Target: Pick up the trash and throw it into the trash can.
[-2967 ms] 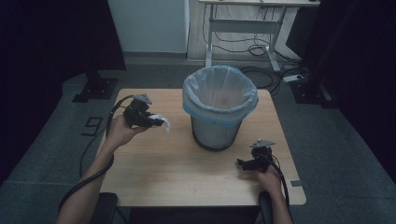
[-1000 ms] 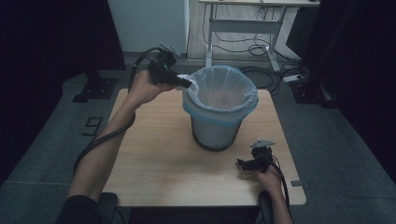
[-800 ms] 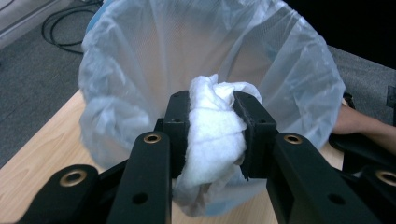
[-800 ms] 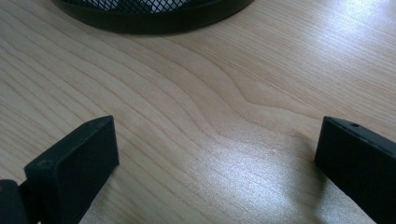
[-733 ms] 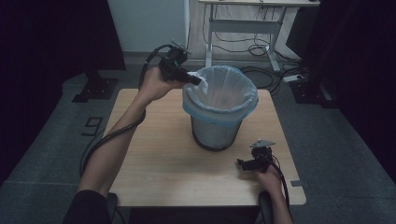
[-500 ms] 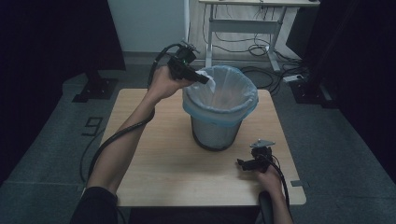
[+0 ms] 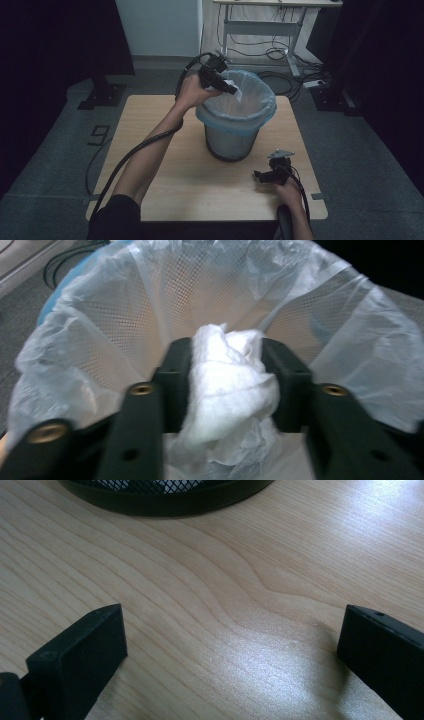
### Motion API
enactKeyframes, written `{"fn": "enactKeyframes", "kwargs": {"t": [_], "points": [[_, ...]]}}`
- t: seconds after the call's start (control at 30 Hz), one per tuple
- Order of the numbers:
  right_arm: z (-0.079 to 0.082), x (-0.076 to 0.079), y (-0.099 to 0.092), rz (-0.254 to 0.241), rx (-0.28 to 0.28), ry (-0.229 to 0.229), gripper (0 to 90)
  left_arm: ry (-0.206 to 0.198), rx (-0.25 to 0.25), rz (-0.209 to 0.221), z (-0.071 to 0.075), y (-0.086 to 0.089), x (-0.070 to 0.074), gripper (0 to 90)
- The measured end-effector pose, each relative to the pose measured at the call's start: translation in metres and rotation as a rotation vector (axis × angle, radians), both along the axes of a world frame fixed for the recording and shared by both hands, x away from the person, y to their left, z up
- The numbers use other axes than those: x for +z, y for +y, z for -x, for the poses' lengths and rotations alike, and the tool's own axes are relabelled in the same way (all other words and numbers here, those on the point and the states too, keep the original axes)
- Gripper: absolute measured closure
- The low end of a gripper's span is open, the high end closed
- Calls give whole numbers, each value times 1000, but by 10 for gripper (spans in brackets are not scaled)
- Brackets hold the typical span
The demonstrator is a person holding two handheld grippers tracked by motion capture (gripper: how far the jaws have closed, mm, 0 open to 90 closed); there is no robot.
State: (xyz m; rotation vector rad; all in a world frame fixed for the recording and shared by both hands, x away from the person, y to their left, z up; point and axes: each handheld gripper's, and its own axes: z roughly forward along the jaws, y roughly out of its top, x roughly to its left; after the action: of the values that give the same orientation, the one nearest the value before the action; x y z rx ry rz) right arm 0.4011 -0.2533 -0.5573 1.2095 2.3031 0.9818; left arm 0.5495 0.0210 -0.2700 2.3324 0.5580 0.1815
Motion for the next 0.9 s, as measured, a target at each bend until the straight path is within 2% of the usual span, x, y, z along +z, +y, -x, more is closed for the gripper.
{"fn": "enactKeyframes", "kwargs": {"t": [0.13, 0.2, 0.27, 0.37, 0.53, 0.9], "points": [[0, 0, 0, 4, 4, -1, 0, 35, -18, -5, -1, -3, -5, 261], [0, 0, 0, 4, 5, -1, 0, 27, -16, -29, 0, -4, -6, 178], [0, 0, 0, 3, 6, -1, 0, 26, -12, -23, 0, -1, -5, 122], [1, 0, 0, 3, 7, -1, 0, 29, 1, -3, 1, 5, -3, 77], [1, 0, 0, 2, 8, 0, 0, 18, -9, -10, 5, 15, 1, 0], [1, 0, 0, 2, 8, 0, 0, -9, -15, 32, 14, 45, 6, 0]]}}
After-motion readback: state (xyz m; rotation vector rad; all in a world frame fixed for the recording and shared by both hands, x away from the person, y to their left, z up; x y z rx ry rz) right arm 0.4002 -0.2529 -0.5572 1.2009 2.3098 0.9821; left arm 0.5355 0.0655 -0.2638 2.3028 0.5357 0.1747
